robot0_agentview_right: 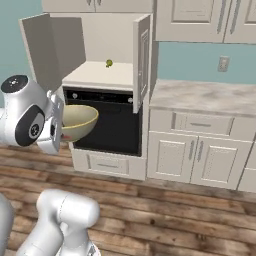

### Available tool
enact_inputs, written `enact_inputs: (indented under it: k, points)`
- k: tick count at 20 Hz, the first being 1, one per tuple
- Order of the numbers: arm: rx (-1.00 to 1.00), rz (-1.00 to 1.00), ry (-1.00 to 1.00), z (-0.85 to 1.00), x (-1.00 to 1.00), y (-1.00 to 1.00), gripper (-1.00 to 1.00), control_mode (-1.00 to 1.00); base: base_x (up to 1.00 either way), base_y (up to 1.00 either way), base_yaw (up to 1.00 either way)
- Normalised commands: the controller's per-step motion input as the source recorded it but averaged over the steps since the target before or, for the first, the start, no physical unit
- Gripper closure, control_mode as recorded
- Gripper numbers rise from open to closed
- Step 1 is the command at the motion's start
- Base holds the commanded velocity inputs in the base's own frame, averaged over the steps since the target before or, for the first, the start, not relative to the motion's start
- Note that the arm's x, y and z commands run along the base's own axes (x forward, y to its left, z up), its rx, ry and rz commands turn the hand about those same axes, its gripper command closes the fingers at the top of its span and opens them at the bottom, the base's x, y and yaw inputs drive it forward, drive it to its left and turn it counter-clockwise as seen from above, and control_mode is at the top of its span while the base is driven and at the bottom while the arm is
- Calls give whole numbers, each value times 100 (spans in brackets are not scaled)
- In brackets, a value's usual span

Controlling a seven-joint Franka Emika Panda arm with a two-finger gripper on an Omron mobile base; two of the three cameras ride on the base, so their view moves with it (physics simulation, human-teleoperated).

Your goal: Pick the mug and place it in the sink. Pick the bowl and place it in the open cabinet and then close the cabinet.

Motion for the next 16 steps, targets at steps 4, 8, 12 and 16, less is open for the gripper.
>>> enact_inputs:
  k: [4,8,12,16]
  points:
    - [0,0,0,0,0,0,100,100,24,2,-2]
    - [0,0,0,0,0,0,100,100,39,0,-4]
    - [0,0,0,0,0,0,100,100,42,14,-10]
    - [0,0,0,0,0,0,100,100,55,56,-18]
